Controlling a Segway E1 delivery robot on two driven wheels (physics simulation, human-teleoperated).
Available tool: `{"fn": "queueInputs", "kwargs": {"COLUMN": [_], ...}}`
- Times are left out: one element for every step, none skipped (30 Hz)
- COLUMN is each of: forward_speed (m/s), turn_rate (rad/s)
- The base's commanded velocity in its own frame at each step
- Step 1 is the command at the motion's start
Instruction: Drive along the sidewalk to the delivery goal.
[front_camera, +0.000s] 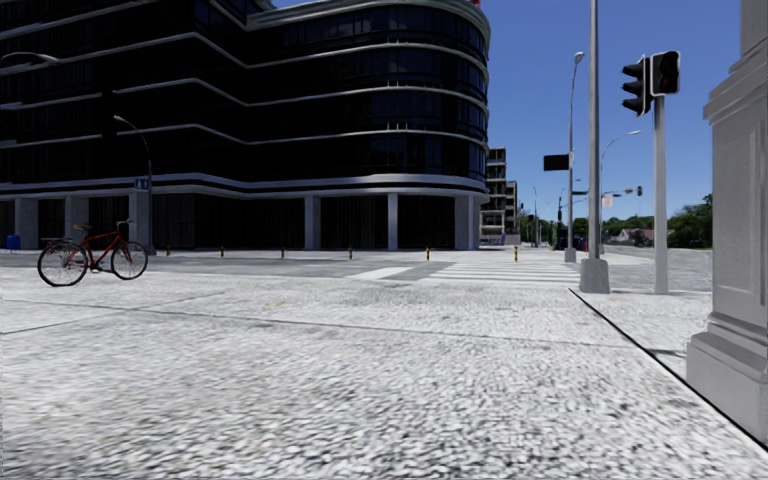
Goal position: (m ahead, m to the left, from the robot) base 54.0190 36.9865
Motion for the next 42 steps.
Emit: {"fn": "queueInputs", "kwargs": {"forward_speed": [2.0,2.0,2.0,2.0,2.0,2.0,2.0,2.0,2.0,2.0,2.0,2.0,2.0,2.0,2.0,2.0,2.0,2.0,2.0,2.0,2.0,2.0,2.0,2.0,2.0,2.0,2.0,2.0,2.0,2.0,2.0,2.0,2.0,2.0,2.0,2.0,2.0,2.0,2.0,2.0,2.0,2.0], "turn_rate": [-0.3,-0.3,-0.3,-0.3,-0.3,-0.3,-0.3,-0.3,-0.3,-0.3,-0.31,-0.32,-0.34,-0.34,-0.37,-0.4,-0.4,-0.4,-0.41,-0.41,-0.41,-0.41,-0.41,-0.41,-0.41,-0.41,-0.41,-0.41,-0.41,-0.41,-0.35,-0.16,-0.16,-0.02,0.0,0.0,0.0,0.0,0.0,0.0,0.0,0.0]}}
